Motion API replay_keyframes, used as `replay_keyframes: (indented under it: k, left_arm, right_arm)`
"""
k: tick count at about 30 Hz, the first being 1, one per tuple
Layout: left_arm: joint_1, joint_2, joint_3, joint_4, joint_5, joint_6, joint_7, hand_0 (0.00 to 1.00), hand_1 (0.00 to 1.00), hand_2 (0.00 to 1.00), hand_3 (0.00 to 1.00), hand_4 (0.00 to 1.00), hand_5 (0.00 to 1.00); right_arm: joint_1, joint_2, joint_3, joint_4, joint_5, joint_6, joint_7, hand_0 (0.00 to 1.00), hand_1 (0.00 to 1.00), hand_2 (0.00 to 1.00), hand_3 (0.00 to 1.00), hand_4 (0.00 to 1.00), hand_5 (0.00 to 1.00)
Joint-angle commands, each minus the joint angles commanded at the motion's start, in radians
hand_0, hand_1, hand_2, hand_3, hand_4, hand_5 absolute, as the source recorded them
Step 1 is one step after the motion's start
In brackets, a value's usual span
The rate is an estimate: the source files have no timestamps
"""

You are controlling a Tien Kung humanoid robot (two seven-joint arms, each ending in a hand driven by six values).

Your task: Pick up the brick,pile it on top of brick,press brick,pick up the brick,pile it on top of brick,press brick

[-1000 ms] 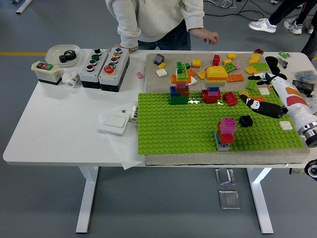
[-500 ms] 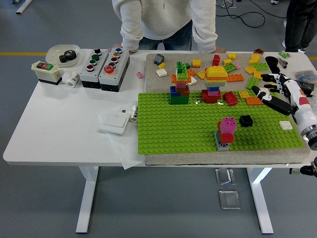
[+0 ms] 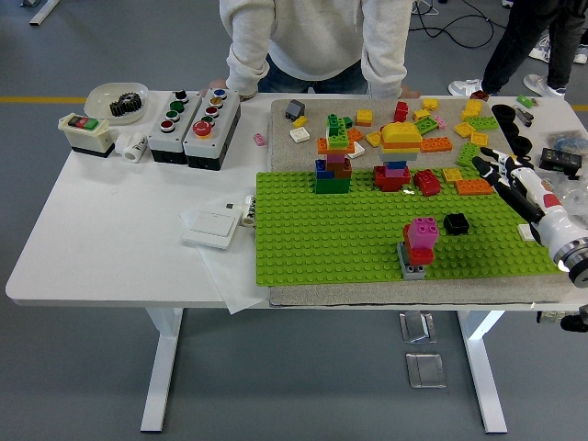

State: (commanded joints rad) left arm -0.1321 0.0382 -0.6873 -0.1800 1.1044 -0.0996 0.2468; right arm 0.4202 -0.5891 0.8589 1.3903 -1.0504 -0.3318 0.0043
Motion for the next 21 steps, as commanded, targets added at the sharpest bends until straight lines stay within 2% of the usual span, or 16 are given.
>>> replay_keyframes:
  k: [4, 6, 12, 16, 17, 21]
  left_arm:
    - [0.000, 0.001, 0.000, 0.000, 0.001, -0.001, -0.001, 0.792, 0.705, 0.593, 0.533, 0.523, 0.509]
    - [0.000, 0.001, -0.001, 0.000, 0.001, 0.000, -0.001, 0.792, 0.702, 0.592, 0.533, 0.523, 0.509]
    - [-0.002, 0.002, -0.001, 0.000, 0.002, -0.002, -0.001, 0.792, 0.700, 0.591, 0.533, 0.524, 0.509]
    - [-0.001, 0.001, -0.004, 0.000, 0.005, -0.001, -0.002, 0.792, 0.700, 0.591, 0.533, 0.524, 0.509]
    - [0.000, 0.001, -0.003, 0.000, 0.004, -0.001, -0.002, 0.792, 0.703, 0.591, 0.533, 0.523, 0.509]
    - [0.001, 0.000, 0.001, 0.000, 0.000, -0.001, -0.002, 0.792, 0.703, 0.591, 0.533, 0.523, 0.509]
  right_arm:
    - [0.000, 0.000, 0.011, 0.001, -0.032, 0.010, 0.006, 0.998, 0.917, 0.952, 0.998, 0.998, 0.998]
    - [0.000, 0.001, 0.016, 0.000, -0.042, 0.015, 0.009, 0.998, 0.953, 0.984, 0.998, 0.998, 0.998]
    - [-0.002, 0.002, 0.022, -0.003, -0.031, 0.017, 0.011, 0.998, 0.958, 0.993, 0.998, 0.998, 0.998]
    - [-0.004, 0.001, 0.012, -0.007, 0.050, -0.024, 0.060, 0.998, 0.958, 0.993, 0.998, 0.998, 0.998]
    - [-0.006, 0.001, 0.009, -0.010, 0.089, -0.028, 0.089, 0.986, 0.902, 0.958, 0.998, 0.998, 0.878]
    - [-0.009, 0.000, 0.005, -0.010, 0.216, -0.045, 0.177, 0.986, 0.902, 0.958, 0.998, 0.998, 0.878]
